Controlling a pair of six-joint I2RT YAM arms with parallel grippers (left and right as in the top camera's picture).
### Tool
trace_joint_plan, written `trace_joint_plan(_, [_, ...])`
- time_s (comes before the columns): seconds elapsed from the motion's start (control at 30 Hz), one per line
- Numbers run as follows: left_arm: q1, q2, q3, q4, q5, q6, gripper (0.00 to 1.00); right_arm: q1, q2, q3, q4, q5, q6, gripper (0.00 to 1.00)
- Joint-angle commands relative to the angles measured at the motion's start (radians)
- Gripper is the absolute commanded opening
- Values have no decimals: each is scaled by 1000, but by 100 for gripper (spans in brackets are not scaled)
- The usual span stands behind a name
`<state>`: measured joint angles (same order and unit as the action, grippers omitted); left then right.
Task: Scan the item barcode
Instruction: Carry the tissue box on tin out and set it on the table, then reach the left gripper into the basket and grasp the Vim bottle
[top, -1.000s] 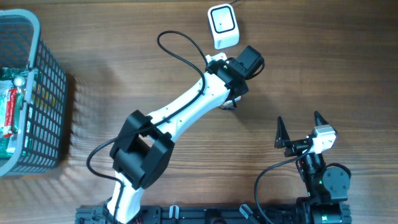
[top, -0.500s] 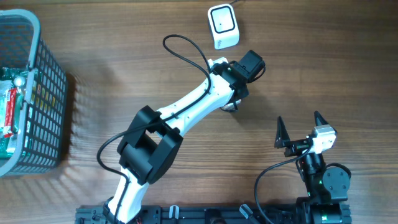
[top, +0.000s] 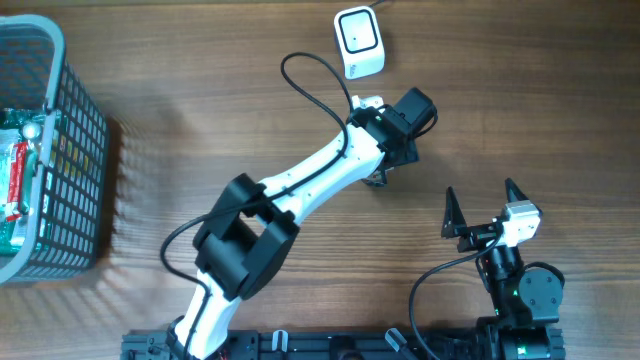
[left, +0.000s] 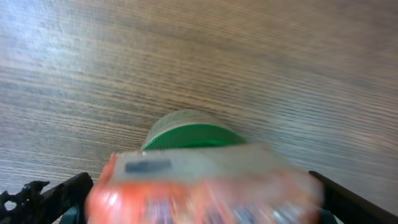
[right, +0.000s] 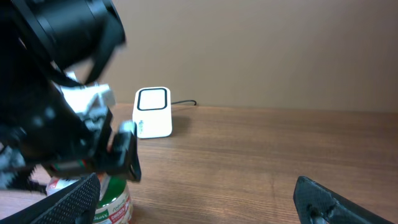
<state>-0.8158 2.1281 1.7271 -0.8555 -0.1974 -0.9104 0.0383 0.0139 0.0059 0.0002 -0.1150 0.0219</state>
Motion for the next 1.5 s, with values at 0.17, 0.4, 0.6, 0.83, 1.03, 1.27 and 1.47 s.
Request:
trace_joint_plan(0.17, [126, -367, 14, 3, -55, 211, 100, -3, -2, -1, 6, 2, 6, 100])
trace_joint_plan(0.4, [417, -681, 14, -23, -55, 690, 100, -3, -2, -1, 6, 2, 6, 100])
trace_joint_plan(0.6, [864, -865, 14, 60, -66, 724, 100, -3, -2, -1, 6, 1, 6, 100])
trace_joint_plan(0.83, [1340, -769, 14, 71, -66, 725, 100, -3, -2, -1, 6, 2, 6, 100])
trace_joint_plan(1.03, [1526, -538, 14, 14, 93, 920, 100, -3, -2, -1, 6, 1, 6, 100])
trace_joint_plan(1.27, [1527, -241, 12, -89, 292, 1117, 96, -3, -2, -1, 6, 2, 6, 100])
trace_joint_plan(1.47, [1527, -197, 10, -89, 322, 1117, 90, -3, -2, -1, 6, 2, 6, 100])
